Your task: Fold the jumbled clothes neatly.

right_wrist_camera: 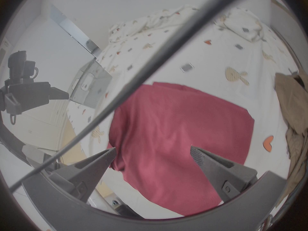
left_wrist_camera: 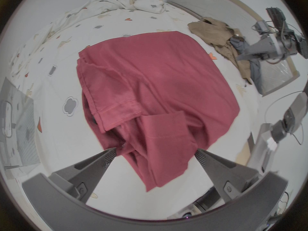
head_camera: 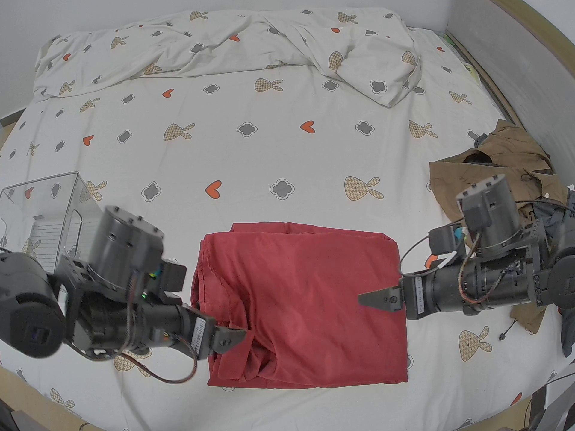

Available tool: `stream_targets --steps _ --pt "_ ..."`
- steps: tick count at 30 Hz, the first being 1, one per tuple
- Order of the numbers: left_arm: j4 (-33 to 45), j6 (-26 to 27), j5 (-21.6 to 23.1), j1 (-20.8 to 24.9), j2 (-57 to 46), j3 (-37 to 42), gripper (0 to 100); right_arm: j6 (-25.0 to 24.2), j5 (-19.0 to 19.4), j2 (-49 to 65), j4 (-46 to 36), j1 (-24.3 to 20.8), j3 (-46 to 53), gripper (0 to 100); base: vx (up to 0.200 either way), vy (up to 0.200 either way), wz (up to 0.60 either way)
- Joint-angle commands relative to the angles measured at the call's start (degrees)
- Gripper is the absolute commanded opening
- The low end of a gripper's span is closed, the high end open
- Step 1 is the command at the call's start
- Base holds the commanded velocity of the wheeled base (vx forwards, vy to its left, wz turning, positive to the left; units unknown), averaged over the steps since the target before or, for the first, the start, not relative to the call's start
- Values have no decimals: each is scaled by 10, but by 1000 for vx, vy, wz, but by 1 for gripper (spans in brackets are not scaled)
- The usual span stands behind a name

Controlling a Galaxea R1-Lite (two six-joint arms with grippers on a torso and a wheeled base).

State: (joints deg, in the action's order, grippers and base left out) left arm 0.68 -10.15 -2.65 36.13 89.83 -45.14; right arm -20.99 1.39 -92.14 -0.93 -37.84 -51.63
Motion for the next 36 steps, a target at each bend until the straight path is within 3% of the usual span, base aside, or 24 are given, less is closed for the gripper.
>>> stream_targets --steps 1,11,18,29,36 --pt "-9 0 -54 71 55 30 100 -19 28 62 52 66 84 100 0 0 0" --pt "-34 -2 -66 90 87 46 100 -20 48 59 54 76 96 100 0 0 0" --pt "-55 -10 -134 54 102 56 100 -20 48 58 54 77 107 100 0 0 0" --pt "-52 -12 -134 36 25 124 100 -20 49 52 94 73 127 100 0 0 0" --pt "-53 -11 -134 -2 25 139 100 -20 49 50 95 72 128 100 0 0 0"
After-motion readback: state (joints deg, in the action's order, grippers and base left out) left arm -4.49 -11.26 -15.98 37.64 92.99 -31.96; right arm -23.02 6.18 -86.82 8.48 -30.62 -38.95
